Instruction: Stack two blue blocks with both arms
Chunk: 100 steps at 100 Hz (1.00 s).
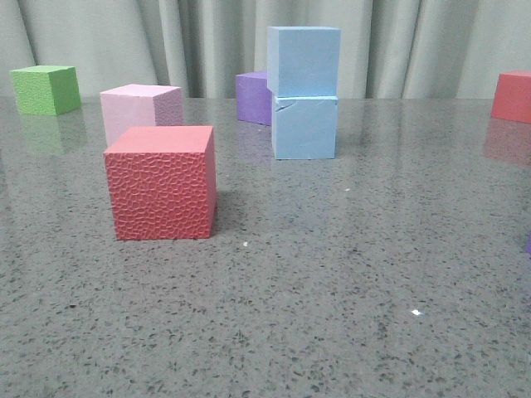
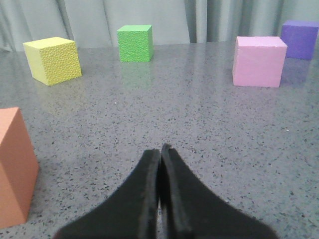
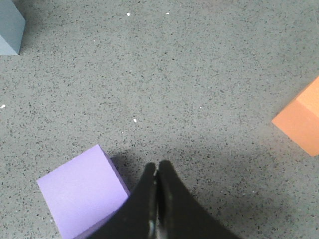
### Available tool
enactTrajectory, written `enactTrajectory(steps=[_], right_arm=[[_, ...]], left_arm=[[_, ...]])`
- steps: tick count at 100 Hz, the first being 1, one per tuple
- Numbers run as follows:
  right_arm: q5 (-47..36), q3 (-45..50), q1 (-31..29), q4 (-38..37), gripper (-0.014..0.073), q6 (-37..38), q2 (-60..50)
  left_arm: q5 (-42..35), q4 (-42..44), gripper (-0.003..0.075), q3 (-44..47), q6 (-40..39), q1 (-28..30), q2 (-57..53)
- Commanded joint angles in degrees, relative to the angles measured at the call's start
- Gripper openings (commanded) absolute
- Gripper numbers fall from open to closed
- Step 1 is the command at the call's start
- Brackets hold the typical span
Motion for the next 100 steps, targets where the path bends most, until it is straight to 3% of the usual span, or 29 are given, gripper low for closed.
enactTrajectory(steps=[1,29,100], right_arm=[[-2.84,-1.42,-0.32,-0.11,-0.0069,-0.6,-0.42],[-2.84,-1.42,-0.32,-0.11,-0.0069,-0.6,-0.42],[-2.84,-1.42,-0.32,-0.11,-0.0069,-0.6,-0.42]], left_arm=[[-5.94,0.17,-0.0019,1.33,-0.55,0.08,-1.84],[-7.89,-0.07,-0.0019,2.39,-0.68,3.15,-1.84],[-8.99,0.17,-0.0019,2.39,-0.68,3.15,-1.84]])
